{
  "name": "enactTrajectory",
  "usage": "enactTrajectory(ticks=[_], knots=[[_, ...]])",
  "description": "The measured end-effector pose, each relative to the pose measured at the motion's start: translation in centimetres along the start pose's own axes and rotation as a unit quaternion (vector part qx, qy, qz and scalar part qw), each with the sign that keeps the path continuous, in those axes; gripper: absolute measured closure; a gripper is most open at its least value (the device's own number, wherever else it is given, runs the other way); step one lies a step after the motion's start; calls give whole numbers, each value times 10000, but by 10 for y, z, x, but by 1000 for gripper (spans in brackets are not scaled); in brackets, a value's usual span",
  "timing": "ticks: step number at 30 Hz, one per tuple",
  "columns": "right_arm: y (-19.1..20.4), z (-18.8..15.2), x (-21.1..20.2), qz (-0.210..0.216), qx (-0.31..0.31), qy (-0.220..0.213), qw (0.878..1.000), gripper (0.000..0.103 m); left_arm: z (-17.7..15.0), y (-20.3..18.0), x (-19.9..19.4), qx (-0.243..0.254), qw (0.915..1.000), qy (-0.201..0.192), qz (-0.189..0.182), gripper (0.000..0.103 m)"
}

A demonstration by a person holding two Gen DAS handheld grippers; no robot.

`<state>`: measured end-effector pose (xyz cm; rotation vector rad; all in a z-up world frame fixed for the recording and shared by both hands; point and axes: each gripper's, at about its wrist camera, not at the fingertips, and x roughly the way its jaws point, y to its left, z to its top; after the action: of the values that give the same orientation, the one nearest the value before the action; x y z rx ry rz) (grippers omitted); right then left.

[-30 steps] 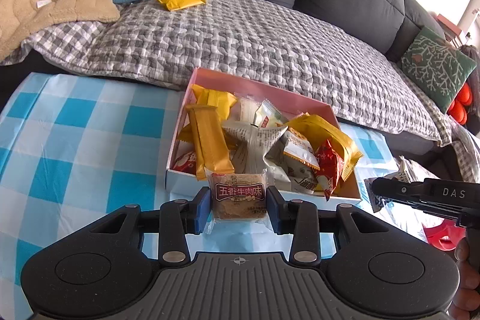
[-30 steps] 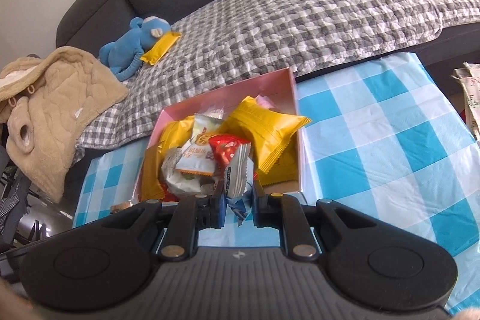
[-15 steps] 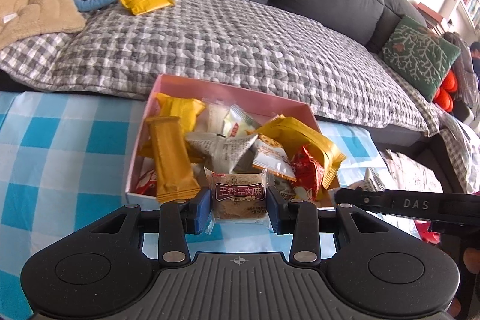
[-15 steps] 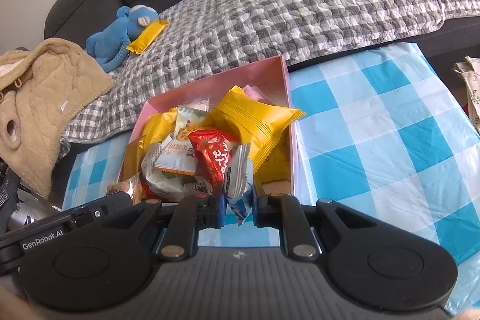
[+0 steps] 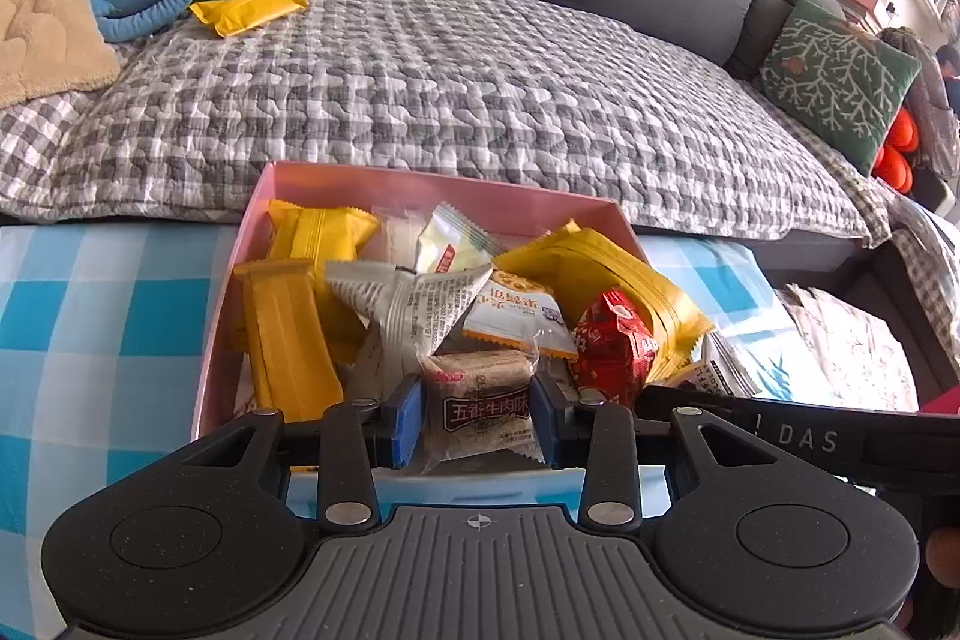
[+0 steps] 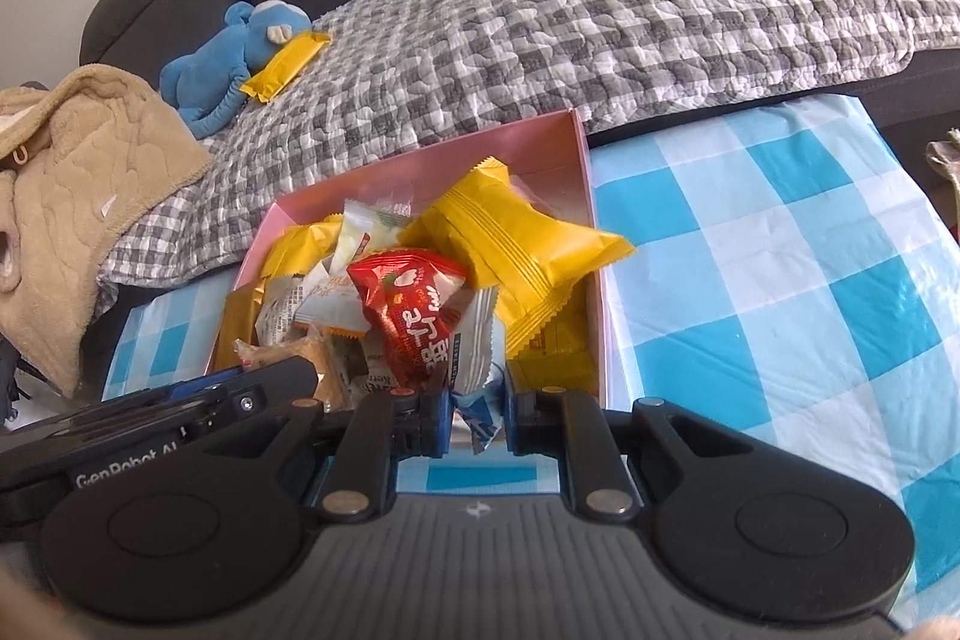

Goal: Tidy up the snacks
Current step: 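Open both tools to drop the cake packet and candy into the box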

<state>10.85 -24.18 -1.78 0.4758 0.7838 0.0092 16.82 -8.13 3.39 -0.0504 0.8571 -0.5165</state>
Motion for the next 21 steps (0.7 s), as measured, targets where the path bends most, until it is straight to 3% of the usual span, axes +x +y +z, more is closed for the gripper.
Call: enactTrajectory(ticks=[8,11,15,21], knots=[[-1,2,5,-101,-39,-54,9999,87,2,0,7,70,9999,-79,10,67],[-4,2,6,-124,24,-51,9999,82,2,0,6,83,9999,-76,4,66],[-2,4,-4,-173,-35,-175,9997,55,1,1,1,91,9999,-51,-46,64],[-1,7,-19,-158,-20,-345,9993,55,5,6,-20,-79,9997,-200,-115,59]])
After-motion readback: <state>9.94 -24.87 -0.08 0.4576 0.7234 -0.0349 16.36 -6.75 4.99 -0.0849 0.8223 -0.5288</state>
